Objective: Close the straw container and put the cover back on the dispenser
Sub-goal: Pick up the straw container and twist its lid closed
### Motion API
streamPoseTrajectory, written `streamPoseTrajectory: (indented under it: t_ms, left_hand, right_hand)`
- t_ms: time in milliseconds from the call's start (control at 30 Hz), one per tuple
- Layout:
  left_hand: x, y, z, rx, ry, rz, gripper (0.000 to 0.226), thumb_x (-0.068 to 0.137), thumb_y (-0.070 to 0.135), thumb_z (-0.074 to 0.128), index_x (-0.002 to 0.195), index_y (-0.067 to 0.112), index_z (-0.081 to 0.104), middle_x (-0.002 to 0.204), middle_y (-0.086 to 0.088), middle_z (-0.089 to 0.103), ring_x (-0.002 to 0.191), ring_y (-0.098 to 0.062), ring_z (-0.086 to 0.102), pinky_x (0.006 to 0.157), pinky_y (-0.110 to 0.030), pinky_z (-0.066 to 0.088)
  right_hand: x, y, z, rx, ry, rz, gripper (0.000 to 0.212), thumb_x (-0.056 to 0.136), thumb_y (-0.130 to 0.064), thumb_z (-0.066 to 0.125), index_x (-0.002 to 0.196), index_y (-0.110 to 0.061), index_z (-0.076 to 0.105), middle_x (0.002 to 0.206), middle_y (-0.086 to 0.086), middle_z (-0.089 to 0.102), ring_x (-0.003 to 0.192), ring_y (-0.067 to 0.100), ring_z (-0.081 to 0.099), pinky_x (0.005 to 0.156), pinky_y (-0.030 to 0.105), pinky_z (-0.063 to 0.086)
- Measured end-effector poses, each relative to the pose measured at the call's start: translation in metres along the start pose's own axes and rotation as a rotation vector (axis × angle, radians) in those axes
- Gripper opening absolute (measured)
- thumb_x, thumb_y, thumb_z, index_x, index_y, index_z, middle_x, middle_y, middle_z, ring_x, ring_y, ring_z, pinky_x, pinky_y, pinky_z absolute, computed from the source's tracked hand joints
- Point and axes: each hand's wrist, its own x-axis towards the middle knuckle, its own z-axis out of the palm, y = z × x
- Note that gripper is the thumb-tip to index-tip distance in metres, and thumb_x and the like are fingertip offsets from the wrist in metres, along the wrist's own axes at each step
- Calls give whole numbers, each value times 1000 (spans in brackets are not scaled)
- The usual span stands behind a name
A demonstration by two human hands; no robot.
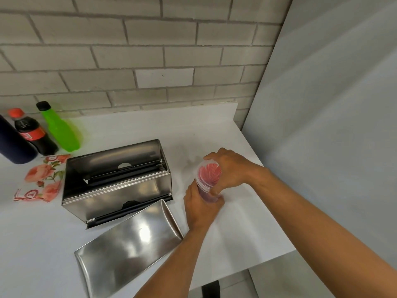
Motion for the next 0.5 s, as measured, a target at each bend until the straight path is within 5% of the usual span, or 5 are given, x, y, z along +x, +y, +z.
streamPoseTrajectory:
  t_ms: [500]
  left_hand:
    - [3, -6, 3, -37, -13, 2, 102, 48, 55, 88, 142, 37, 53, 125, 13, 64, 116, -15, 62, 95, -38, 59]
  right_hand:
    - [6, -4, -1, -50, -71, -29, 125, 51, -37, 99, 155, -42, 32, 136, 1, 42, 129, 25, 41, 97, 40, 53]
